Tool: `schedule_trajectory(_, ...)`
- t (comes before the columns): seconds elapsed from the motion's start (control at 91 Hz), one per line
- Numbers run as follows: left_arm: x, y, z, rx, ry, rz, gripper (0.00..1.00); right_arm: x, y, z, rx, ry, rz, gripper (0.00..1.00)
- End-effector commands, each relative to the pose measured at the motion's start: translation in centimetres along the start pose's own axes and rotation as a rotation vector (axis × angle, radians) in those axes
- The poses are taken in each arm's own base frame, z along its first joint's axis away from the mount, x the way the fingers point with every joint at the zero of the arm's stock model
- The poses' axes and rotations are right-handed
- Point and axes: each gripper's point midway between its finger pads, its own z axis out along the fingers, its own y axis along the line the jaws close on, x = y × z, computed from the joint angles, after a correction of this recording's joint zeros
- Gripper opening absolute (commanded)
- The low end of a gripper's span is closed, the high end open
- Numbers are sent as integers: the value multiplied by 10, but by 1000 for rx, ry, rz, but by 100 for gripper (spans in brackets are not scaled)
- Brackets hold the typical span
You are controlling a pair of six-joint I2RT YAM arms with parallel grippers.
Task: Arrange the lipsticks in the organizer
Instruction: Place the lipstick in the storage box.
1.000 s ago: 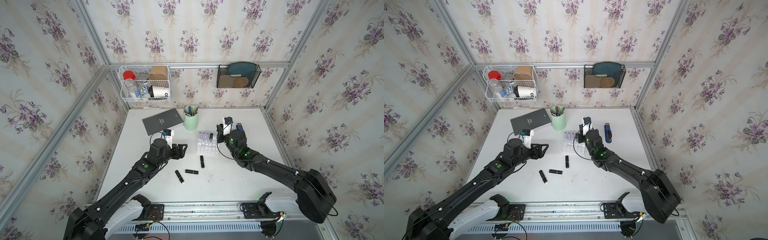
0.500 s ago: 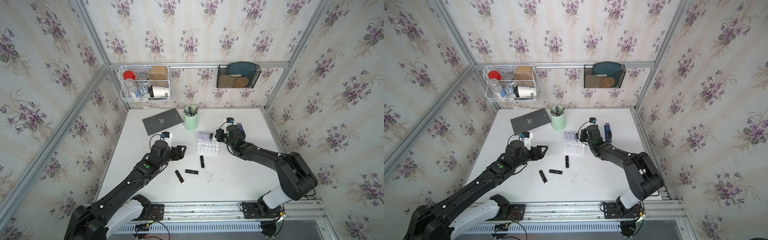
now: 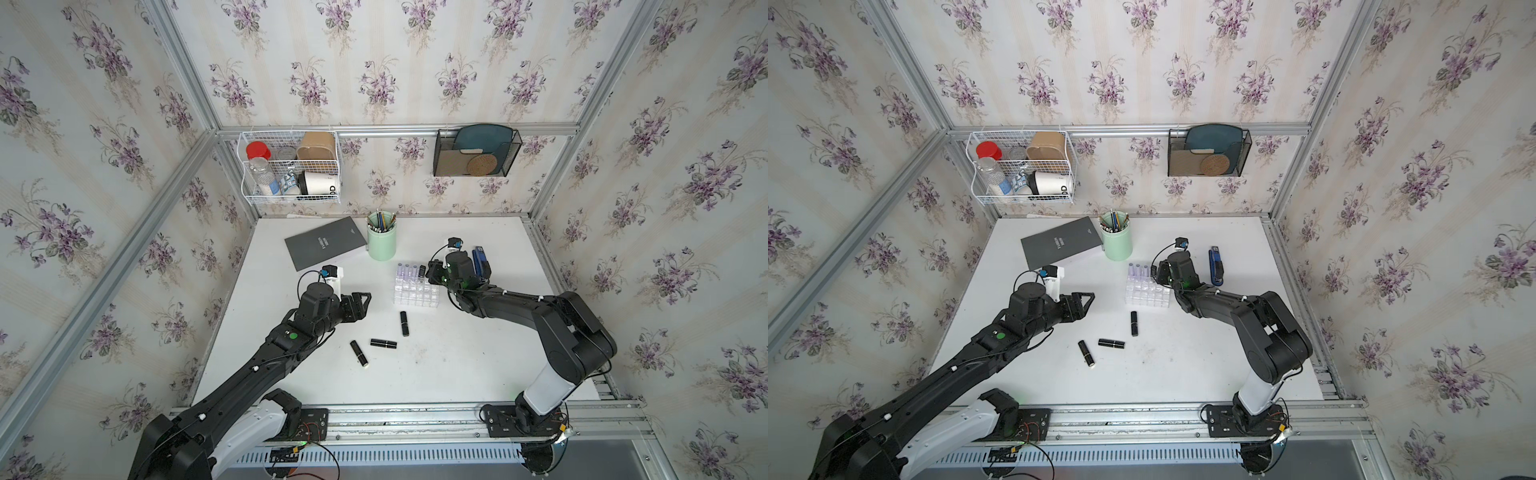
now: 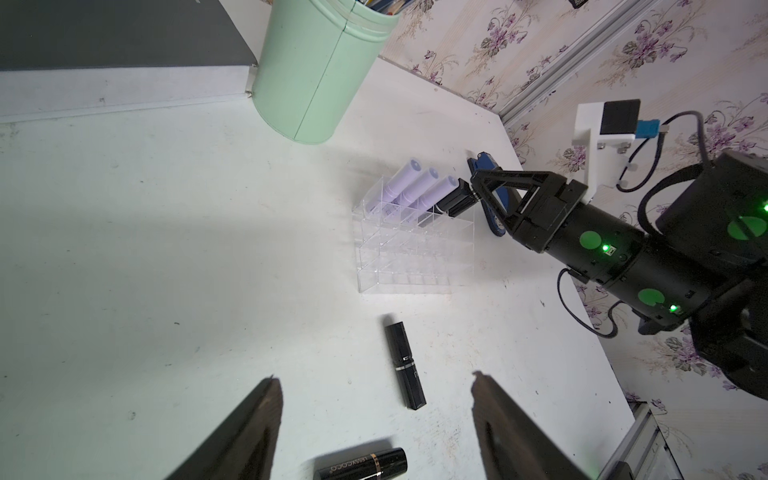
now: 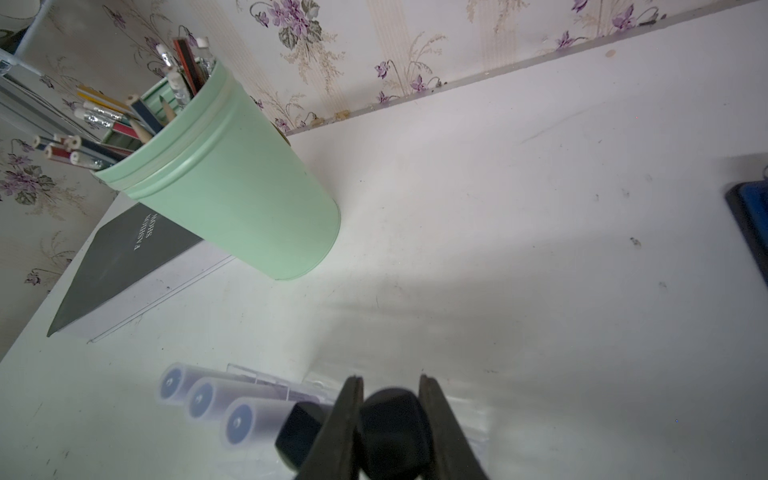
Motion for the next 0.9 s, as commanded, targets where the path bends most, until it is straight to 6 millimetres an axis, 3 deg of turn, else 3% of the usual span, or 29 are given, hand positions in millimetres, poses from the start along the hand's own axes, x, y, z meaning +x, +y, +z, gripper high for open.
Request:
schedule_trajectory(0.0, -5, -6, -1, 30, -21, -4, 75, -1, -8, 2, 45, -15, -7, 13)
schedule_trajectory(0.077, -5, -6, -2, 31, -24, -4, 75, 2, -9, 3, 52, -9, -16, 16)
schedule_trajectory(0.209, -6, -6, -4, 32, -26, 1, 75, 2, -6, -1, 58, -8, -47, 30)
schedule_trajectory(0.253, -7, -7, -4, 35, -28, 1, 75, 7, 11, -5, 29, -2, -75, 34)
schedule_trajectory(0.429, -10, -9, -7, 42, -34, 3, 75, -1, 24, -12, -7, 5, -82, 49)
schedule_trajectory(0.528, -10, -7, -12, 28, -36, 6, 75, -10, 28, -25, -15, 10, -69, 52)
schedule_trajectory(0.626, -18, 2, -27, -45, -61, 21, 76, -17, 26, -51, -4, 22, -44, 53)
schedule_trajectory(0.736, -23, 24, -42, -195, -67, 37, 76, 8, 36, -77, 1, 121, -40, 53)
schedule_trajectory(0.89, -10, 38, -44, -281, 13, 32, 76, 84, 66, -105, 9, 327, -107, 55)
